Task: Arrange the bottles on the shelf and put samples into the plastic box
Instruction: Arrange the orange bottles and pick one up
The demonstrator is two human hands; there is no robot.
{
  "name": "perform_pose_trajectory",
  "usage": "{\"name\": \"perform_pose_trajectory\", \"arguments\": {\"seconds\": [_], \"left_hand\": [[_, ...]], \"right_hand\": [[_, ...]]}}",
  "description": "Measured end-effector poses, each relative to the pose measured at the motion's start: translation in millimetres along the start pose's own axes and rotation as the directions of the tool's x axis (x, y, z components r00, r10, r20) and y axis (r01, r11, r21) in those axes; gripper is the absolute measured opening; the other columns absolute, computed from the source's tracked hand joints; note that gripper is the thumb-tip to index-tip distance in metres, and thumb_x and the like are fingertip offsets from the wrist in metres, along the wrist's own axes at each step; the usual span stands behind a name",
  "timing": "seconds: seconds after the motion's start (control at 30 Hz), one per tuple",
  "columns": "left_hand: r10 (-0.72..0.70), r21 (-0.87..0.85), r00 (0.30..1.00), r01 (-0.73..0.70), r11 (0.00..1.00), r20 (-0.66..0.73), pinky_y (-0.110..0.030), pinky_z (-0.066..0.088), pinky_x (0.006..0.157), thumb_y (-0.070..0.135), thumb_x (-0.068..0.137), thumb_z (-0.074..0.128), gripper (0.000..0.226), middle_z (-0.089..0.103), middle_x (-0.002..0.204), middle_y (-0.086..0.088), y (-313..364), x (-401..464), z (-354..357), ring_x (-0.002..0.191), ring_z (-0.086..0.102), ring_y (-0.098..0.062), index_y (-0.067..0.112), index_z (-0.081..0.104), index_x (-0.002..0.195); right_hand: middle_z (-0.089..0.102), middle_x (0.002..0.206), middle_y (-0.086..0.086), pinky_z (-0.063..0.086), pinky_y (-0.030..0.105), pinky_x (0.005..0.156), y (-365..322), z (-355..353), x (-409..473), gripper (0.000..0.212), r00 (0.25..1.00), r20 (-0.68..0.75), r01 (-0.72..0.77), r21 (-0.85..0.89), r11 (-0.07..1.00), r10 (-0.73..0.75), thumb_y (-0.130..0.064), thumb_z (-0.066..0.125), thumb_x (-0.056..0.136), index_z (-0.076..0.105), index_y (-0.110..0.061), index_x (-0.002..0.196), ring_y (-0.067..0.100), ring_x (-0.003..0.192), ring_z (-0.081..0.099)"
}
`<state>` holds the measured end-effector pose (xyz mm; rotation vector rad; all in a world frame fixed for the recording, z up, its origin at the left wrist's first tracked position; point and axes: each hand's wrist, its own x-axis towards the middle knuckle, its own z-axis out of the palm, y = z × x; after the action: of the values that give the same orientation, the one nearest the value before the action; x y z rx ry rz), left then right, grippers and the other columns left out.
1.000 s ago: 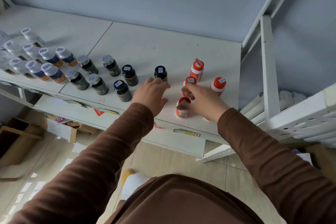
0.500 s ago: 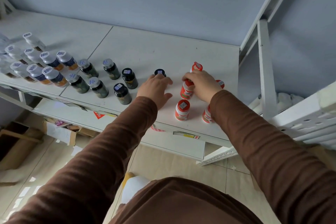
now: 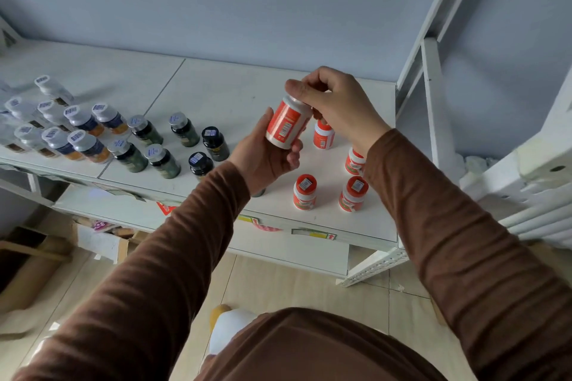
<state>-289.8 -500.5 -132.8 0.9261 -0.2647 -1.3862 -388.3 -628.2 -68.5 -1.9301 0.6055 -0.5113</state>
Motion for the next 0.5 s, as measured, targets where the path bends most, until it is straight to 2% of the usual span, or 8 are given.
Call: {"name": "perform_pose_trajectory", "arguments": {"seconds": [0.07, 0.17, 0.23, 0.3, 0.33, 0.4, 0.47, 0.5], "left_hand": [[-0.03, -0.03, 0.999, 0.031, 0.999, 0.045, -0.025, 0.043, 0.054, 0.058, 0.097, 0.034, 0.057, 0.053, 0.064, -0.008, -1.2, -0.5, -1.1, 0.049, 0.046, -0.015, 0.008, 0.061, 0.097], [-0.039, -0.029, 0.995, 0.042, 0.999, 0.093, -0.025, 0.042, 0.053, 0.056, 0.097, 0.035, 0.053, 0.052, 0.063, -0.006, -2.9, -2.5, -1.4, 0.047, 0.044, -0.013, 0.008, 0.058, 0.097], [-0.028, -0.037, 0.994, 0.032, 0.999, 0.103, -0.026, 0.046, 0.059, 0.058, 0.097, 0.034, 0.056, 0.056, 0.072, -0.008, -3.7, -3.0, -2.3, 0.054, 0.049, -0.014, 0.008, 0.058, 0.106], [0.029, -0.004, 0.998, -0.029, 1.0, 0.062, -0.027, 0.054, 0.072, 0.055, 0.097, 0.035, 0.058, 0.061, 0.087, -0.012, -3.4, -2.5, -3.8, 0.07, 0.058, -0.017, 0.005, 0.053, 0.121], [0.079, 0.067, 0.996, -0.081, 0.994, 0.031, -0.029, 0.056, 0.08, 0.05, 0.098, 0.037, 0.054, 0.062, 0.095, -0.014, -2.8, -2.6, -3.3, 0.08, 0.062, -0.019, 0.004, 0.051, 0.125], [0.196, 0.359, 0.981, -0.178, 0.916, -0.012, -0.03, 0.054, 0.091, 0.033, 0.1, 0.044, 0.04, 0.063, 0.11, -0.014, -1.1, -2.0, -0.8, 0.098, 0.064, -0.022, 0.006, 0.05, 0.128], [0.306, 0.685, 0.952, -0.201, 0.7, -0.033, -0.025, 0.053, 0.086, 0.026, 0.095, 0.058, 0.037, 0.064, 0.115, -0.01, 0.5, 0.0, 3.9, 0.101, 0.064, -0.018, 0.011, 0.051, 0.128], [0.36, 0.786, 0.932, -0.185, 0.59, -0.051, -0.023, 0.052, 0.08, 0.026, 0.091, 0.065, 0.039, 0.064, 0.113, -0.007, 0.5, 1.9, 5.9, 0.097, 0.064, -0.015, 0.014, 0.052, 0.126]], "right_hand": [[0.062, 0.083, -0.006, 0.048, 0.014, 0.057, -5.2, 2.7, -3.4, 0.041, 1.0, -0.004, 0.031, 0.031, 0.999, -0.031, -0.051, 0.067, 0.085, 0.066, -0.012, 0.099, 0.005, 0.068, 0.056], [0.062, 0.089, -0.004, 0.049, 0.01, 0.058, -7.8, 4.0, -5.3, 0.038, 0.998, -0.008, 0.06, 0.003, 0.998, -0.06, -0.049, 0.066, 0.087, 0.066, -0.014, 0.103, 0.007, 0.075, 0.057], [0.064, 0.093, -0.007, 0.05, 0.015, 0.066, -4.6, 1.7, -4.4, 0.037, 0.998, 0.003, 0.062, -0.014, 0.998, -0.062, -0.049, 0.064, 0.088, 0.068, -0.017, 0.106, 0.006, 0.081, 0.058], [0.064, 0.104, -0.011, 0.05, 0.022, 0.081, 0.9, -2.9, -3.3, 0.037, 0.997, 0.027, 0.076, -0.095, 0.993, -0.074, -0.048, 0.059, 0.092, 0.067, -0.021, 0.116, 0.004, 0.092, 0.057], [0.064, 0.112, -0.011, 0.05, 0.025, 0.089, 4.1, -5.8, -3.0, 0.04, 0.996, 0.046, 0.077, -0.141, 0.987, -0.072, -0.047, 0.057, 0.094, 0.065, -0.022, 0.123, 0.005, 0.098, 0.057], [0.061, 0.127, -0.006, 0.046, 0.028, 0.098, 9.5, -11.8, -3.2, 0.045, 0.994, 0.092, 0.07, -0.213, 0.975, -0.051, -0.045, 0.054, 0.096, 0.057, -0.023, 0.135, 0.005, 0.106, 0.054], [0.058, 0.134, -0.004, 0.045, 0.027, 0.097, 14.0, -15.8, -4.0, 0.05, 0.991, 0.13, 0.079, -0.292, 0.953, -0.043, -0.043, 0.056, 0.095, 0.051, -0.023, 0.14, 0.006, 0.108, 0.052], [0.058, 0.134, -0.003, 0.045, 0.027, 0.097, 15.8, -16.4, -4.4, 0.051, 0.989, 0.14, 0.086, -0.322, 0.943, -0.043, -0.042, 0.059, 0.094, 0.051, -0.024, 0.141, 0.006, 0.107, 0.052]]}}
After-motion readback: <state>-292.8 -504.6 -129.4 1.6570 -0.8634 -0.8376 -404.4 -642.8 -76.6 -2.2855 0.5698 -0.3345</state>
